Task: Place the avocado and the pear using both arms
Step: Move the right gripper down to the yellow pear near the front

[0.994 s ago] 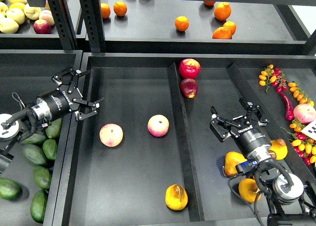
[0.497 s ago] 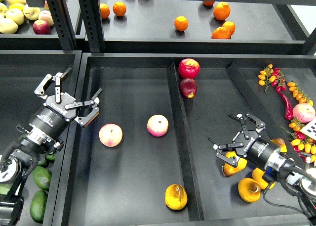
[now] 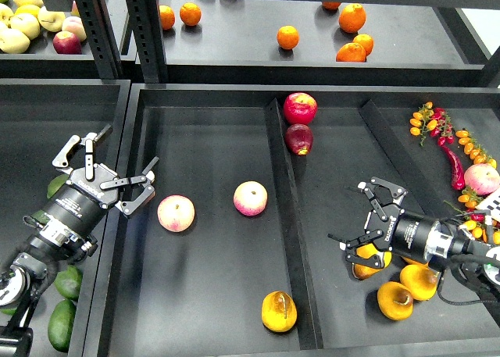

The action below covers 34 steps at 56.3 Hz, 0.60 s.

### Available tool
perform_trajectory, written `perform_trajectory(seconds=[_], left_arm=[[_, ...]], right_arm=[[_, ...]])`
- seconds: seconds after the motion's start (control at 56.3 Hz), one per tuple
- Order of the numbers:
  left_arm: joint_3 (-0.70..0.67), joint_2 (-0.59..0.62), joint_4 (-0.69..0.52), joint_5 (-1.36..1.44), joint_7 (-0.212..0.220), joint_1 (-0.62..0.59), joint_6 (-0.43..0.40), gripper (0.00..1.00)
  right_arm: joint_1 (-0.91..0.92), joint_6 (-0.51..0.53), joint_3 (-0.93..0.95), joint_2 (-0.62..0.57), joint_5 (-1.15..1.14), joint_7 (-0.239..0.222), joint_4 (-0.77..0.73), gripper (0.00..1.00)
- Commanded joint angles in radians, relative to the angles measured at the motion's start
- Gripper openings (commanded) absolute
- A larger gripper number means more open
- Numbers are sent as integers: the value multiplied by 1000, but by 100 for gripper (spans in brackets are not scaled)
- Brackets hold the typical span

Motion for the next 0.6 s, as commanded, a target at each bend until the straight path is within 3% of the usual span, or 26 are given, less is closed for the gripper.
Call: perform_trajectory(seconds=[0.0, 0.586], left_arm=[[-1, 0, 0, 0, 0, 2, 0, 99], [-10, 0, 3, 0, 0, 8, 0, 99]], right_arm=[[5, -2, -13, 49, -13, 0, -41, 100], [1, -2, -103, 153, -11, 0, -178, 99]])
